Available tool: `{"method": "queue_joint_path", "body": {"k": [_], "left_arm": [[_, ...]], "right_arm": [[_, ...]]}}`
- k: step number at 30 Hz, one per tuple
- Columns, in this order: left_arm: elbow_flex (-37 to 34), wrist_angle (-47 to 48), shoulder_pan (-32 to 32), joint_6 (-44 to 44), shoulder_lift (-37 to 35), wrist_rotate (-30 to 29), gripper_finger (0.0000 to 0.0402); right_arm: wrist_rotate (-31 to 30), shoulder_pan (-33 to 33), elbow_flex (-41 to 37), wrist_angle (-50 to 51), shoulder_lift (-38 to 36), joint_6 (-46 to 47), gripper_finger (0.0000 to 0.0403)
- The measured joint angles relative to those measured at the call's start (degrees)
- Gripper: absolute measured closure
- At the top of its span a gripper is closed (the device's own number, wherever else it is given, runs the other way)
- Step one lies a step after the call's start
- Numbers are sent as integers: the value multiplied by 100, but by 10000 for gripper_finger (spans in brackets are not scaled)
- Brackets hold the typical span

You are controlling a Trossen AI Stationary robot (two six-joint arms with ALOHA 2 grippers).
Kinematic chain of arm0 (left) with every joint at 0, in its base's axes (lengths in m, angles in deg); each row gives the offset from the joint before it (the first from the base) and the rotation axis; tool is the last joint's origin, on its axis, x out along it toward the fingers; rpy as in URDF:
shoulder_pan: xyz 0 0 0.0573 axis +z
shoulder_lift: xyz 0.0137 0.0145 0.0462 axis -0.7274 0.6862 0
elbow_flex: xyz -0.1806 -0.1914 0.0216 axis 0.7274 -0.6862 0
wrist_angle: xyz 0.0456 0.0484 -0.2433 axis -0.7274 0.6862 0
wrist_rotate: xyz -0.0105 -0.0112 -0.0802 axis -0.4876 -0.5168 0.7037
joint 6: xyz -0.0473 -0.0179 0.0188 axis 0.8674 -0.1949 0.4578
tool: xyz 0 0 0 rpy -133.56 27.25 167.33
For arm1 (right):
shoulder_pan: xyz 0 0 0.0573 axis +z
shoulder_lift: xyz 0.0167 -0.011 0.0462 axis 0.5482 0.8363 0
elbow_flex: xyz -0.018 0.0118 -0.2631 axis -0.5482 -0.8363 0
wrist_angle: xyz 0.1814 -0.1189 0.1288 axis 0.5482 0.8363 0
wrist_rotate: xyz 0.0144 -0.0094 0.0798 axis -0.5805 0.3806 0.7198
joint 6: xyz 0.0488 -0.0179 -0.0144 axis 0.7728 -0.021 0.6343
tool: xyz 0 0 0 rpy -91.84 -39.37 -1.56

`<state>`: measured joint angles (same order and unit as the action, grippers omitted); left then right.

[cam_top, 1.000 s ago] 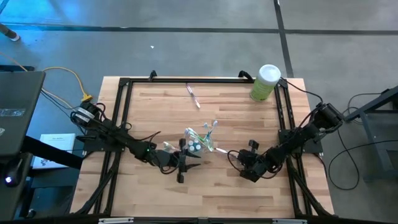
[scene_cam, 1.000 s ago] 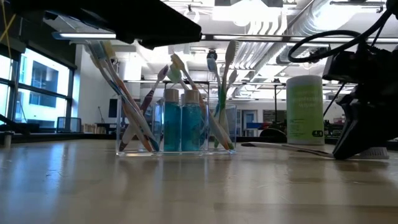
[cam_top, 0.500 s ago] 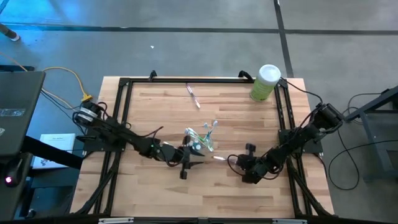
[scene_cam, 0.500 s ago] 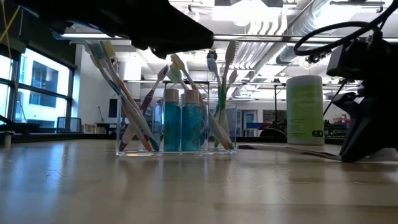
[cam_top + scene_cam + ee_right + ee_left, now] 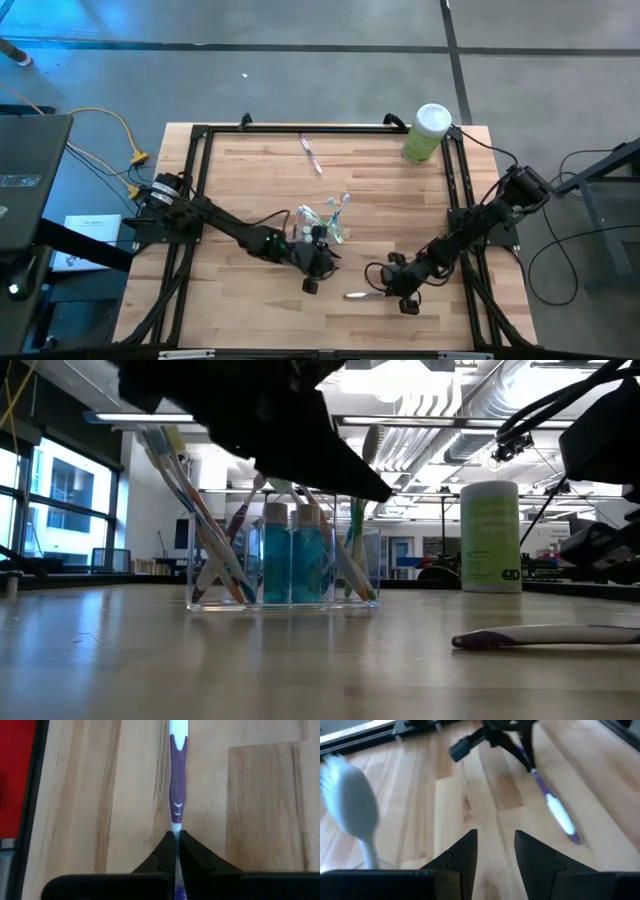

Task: Pick & Place toothbrushing station
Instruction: Put the violet toothbrush into the transparent organizer

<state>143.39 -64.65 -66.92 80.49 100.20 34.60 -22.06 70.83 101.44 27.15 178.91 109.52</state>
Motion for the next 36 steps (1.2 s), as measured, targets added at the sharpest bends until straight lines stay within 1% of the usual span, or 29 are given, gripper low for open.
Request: {"method": "queue_joint_path", "body": {"k": [5,9,12,16,18,25,31,36], "left_arm": [[533,1188,-111,45,0,-42,277],[901,1966,-204,378,0,-31,277],[1132,2347,-250,720,0,304,277],[1320,2324,-266,995,8,875,277],[1416,2247,-269,1098,99,1054,277],[1621,2291,-226,1099,543,1057,277],[1651,2329,-146,1253,549,1037,277],[1645,2381,-153,1163,513,787,277]], "right_arm": [[189,-169,2,-74,73,-209,399],[212,-279,2,-114,86,-371,399],[218,-331,2,-127,92,-488,399],[212,-380,0,-157,96,-614,399],[210,-409,0,-167,100,-648,399],[75,-571,-9,-245,107,-1042,399],[77,-762,-13,-296,118,-1432,399],[150,-1017,-13,-306,125,-1790,399]]}}
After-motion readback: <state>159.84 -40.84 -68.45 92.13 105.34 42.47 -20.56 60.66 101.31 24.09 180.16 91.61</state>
